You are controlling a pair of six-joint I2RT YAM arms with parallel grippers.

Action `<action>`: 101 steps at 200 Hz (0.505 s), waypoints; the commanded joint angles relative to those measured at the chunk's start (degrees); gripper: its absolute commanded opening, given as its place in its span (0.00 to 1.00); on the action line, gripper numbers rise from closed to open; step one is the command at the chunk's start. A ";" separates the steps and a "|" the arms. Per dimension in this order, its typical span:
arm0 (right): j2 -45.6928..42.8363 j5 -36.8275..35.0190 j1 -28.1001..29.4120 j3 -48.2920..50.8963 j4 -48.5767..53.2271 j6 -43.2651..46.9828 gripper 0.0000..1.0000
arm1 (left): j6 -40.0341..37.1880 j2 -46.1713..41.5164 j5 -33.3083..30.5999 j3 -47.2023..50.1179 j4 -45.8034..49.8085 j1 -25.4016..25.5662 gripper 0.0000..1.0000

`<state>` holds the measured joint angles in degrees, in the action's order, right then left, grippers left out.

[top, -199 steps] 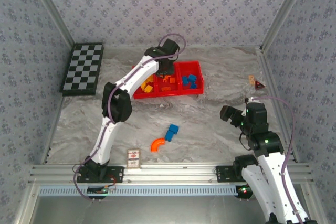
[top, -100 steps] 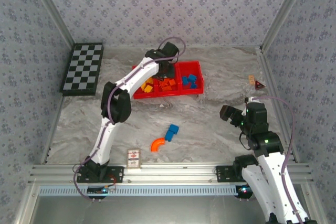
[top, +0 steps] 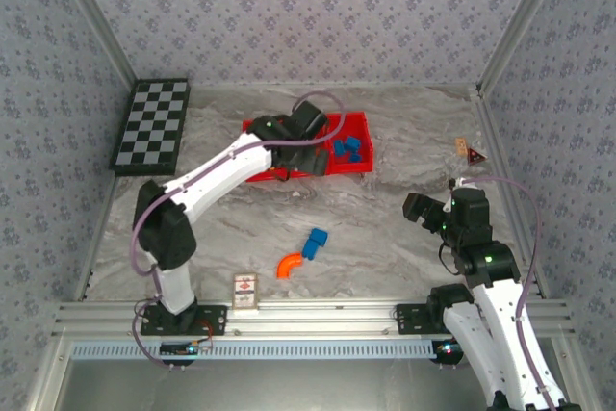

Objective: Sort the legos into containers by color
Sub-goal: Pick up the lego from the middle-left of the table.

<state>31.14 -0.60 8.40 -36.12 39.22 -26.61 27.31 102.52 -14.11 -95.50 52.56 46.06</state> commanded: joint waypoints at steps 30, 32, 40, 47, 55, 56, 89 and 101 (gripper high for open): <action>-0.20 -0.20 0.08 0.43 -0.09 -0.75 1.00 | 6.61 -3.20 3.33 11.34 -0.08 6.46 1.00; -0.20 -0.19 0.07 0.43 0.00 -0.73 1.00 | 6.79 -3.03 3.09 11.38 0.09 6.88 1.00; -0.20 -0.20 0.13 0.46 0.00 -0.79 1.00 | 7.37 -2.25 2.97 11.48 0.46 8.44 1.00; -0.20 -0.19 0.15 0.43 0.02 -0.79 1.00 | 7.87 -1.55 3.23 11.34 0.70 9.58 1.00; -0.15 -0.29 0.19 0.39 -0.02 -0.80 1.00 | 8.57 -0.54 3.60 11.33 0.71 10.77 1.00; -0.18 -0.28 0.20 0.37 -0.02 -0.81 1.00 | 8.65 -0.42 3.67 11.32 0.71 10.92 1.00; -0.20 -0.31 0.41 0.35 0.15 -0.77 1.00 | 9.95 3.38 7.48 11.82 -1.39 12.56 0.92; -0.22 -0.37 0.46 0.35 0.15 -0.76 1.00 | 10.12 4.48 9.17 12.17 -2.46 12.56 0.88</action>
<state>31.14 -0.60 8.47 -36.14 39.22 -26.61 35.46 104.68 -8.49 -83.68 51.81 58.94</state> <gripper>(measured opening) 0.996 0.913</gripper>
